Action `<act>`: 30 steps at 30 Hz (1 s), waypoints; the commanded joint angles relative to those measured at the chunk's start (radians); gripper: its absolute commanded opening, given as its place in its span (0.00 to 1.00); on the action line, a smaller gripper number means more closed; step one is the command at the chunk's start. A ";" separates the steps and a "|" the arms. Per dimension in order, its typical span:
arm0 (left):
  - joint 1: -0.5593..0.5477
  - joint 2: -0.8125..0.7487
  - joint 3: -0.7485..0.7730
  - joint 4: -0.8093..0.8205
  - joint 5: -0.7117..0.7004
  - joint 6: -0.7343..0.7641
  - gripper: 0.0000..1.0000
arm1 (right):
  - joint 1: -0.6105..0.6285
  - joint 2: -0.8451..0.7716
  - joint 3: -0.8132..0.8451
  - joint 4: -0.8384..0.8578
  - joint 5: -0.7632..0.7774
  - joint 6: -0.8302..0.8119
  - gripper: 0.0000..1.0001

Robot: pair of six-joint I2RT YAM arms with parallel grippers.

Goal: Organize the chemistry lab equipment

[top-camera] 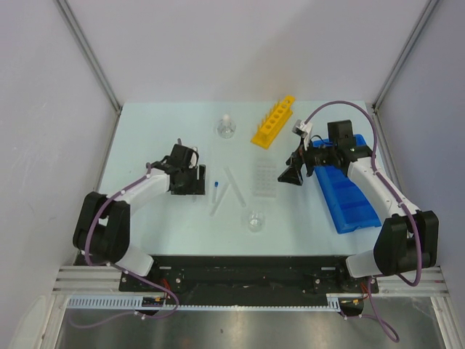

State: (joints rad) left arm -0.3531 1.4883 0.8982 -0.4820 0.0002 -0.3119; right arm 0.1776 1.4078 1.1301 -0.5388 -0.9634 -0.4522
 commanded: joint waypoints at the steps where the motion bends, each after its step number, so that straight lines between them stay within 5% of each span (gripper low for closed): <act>1: 0.003 0.076 0.076 -0.009 -0.051 0.019 0.70 | -0.006 -0.020 -0.003 0.037 -0.026 0.012 0.98; 17: -0.015 0.228 0.123 -0.020 -0.071 0.013 0.41 | -0.010 -0.030 -0.004 0.048 -0.040 0.029 0.98; 30: -0.034 0.132 0.059 0.019 -0.098 -0.009 0.15 | 0.000 -0.059 -0.003 0.045 -0.044 -0.003 0.99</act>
State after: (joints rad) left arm -0.3779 1.6955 0.9897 -0.4911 -0.0776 -0.3069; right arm 0.1715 1.4006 1.1259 -0.5205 -0.9848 -0.4271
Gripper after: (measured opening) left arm 0.180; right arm 0.982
